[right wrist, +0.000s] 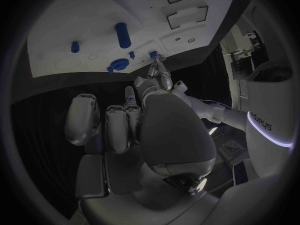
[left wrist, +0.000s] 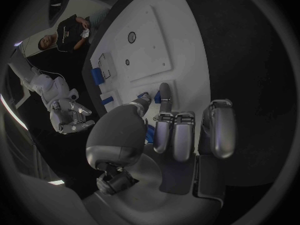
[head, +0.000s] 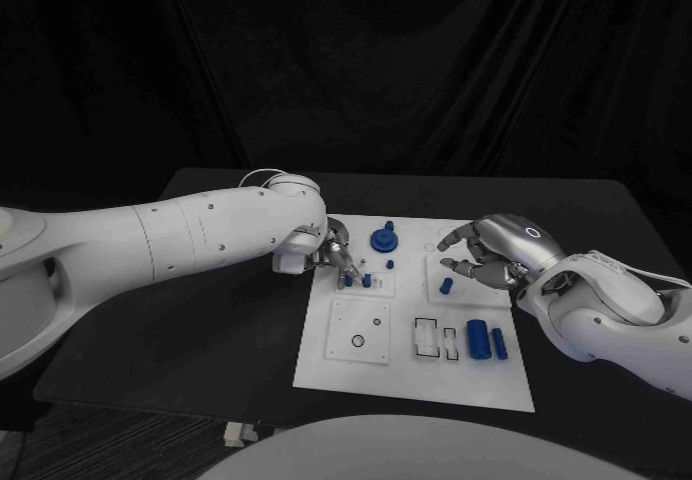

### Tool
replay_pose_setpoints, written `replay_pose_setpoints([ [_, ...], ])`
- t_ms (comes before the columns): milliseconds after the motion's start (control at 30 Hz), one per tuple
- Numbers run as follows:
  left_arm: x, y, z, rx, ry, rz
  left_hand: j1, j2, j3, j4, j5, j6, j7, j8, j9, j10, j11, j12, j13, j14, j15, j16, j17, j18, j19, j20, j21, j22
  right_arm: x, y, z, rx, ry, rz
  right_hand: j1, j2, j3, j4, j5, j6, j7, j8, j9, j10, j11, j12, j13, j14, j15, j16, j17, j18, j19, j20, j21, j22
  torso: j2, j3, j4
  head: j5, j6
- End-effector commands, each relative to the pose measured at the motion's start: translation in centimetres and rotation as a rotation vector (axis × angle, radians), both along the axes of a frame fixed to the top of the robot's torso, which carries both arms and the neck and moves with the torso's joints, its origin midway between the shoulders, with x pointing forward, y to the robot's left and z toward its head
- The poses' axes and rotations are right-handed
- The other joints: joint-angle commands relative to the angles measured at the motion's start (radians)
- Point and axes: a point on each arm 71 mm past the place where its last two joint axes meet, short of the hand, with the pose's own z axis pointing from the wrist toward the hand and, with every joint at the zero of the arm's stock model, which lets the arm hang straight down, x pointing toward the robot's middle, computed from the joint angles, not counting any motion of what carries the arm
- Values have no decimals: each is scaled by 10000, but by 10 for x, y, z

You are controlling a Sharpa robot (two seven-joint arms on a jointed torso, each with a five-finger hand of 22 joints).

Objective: Assemble the parts on the task board

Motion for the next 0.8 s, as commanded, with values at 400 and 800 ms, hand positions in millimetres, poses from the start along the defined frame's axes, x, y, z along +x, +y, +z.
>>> replay_pose_setpoints([
  [400, -4, 6, -4, 9, -108, -27, -234, -85, -751, 292, -133, -334, 38, 313, 575, 885, 72, 71, 2502, 1020, 80, 27, 2630, 192, 103, 78, -2, 1969, 0, 0, -1, -40, 16, 26, 53, 27, 3, -35, 47, 97, -2, -43, -21, 318, 64, -69, -264, 575, 15, -64, 221, -35, -24, 3, -51, 1627, -1, 0, 0, -3, 0],
  [800, -6, 11, 0, -454, -469, 162, 354, -31, -1684, 524, -135, -699, -132, 1540, 2215, 935, -76, 135, 2537, 1020, -49, 27, 2630, 179, 144, -50, 53, 1985, 1, 0, -2, -73, 41, 8, 53, 27, 3, -35, 47, 97, -2, -43, -21, 318, 64, -69, -264, 575, 15, -64, 221, -35, -24, 3, -51, 1627, -4, 0, 0, -9, 0],
])
